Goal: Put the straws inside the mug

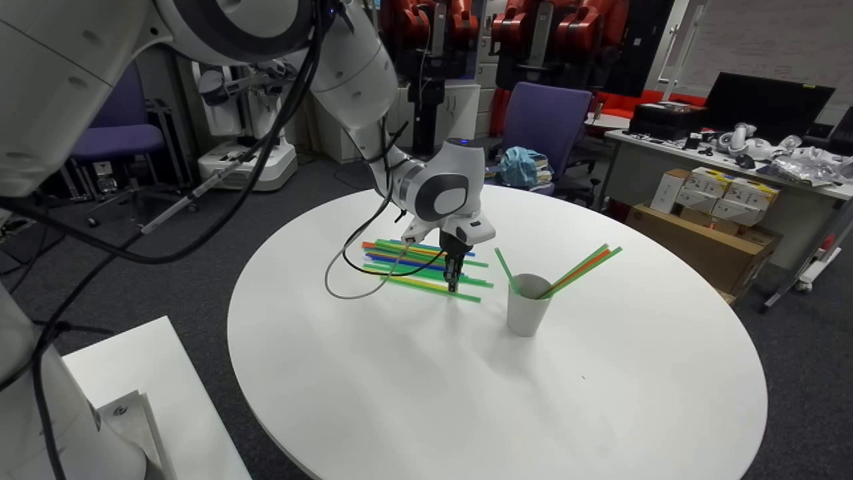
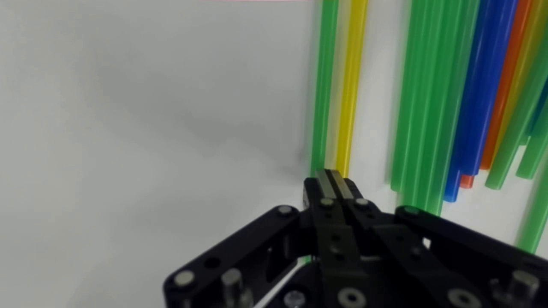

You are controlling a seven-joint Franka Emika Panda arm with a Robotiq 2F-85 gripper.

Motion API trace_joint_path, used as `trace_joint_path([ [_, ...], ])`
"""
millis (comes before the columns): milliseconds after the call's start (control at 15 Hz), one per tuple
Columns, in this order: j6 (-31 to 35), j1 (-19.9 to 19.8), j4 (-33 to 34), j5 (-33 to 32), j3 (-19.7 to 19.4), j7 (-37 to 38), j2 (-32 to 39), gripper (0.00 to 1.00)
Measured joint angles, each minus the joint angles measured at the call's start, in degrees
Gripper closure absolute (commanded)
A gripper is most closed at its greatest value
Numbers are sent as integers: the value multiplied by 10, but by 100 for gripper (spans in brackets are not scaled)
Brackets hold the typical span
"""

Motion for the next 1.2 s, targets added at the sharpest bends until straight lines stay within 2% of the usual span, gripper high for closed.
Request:
trace_joint_path([
  [533, 0, 0, 0, 0, -9, 0, 0, 13],
  [667, 0, 0, 0, 0, -15, 0, 1, 8],
  [733, 0, 0, 0, 0, -18, 0, 1, 9],
  [800, 0, 0, 0, 0, -21, 0, 1, 14],
  [867, 0, 0, 0, 0, -23, 0, 1, 33],
  [1000, 0, 0, 0, 0, -26, 0, 2, 41],
  [1200, 0, -1, 0, 0, -27, 0, 6, 63],
])
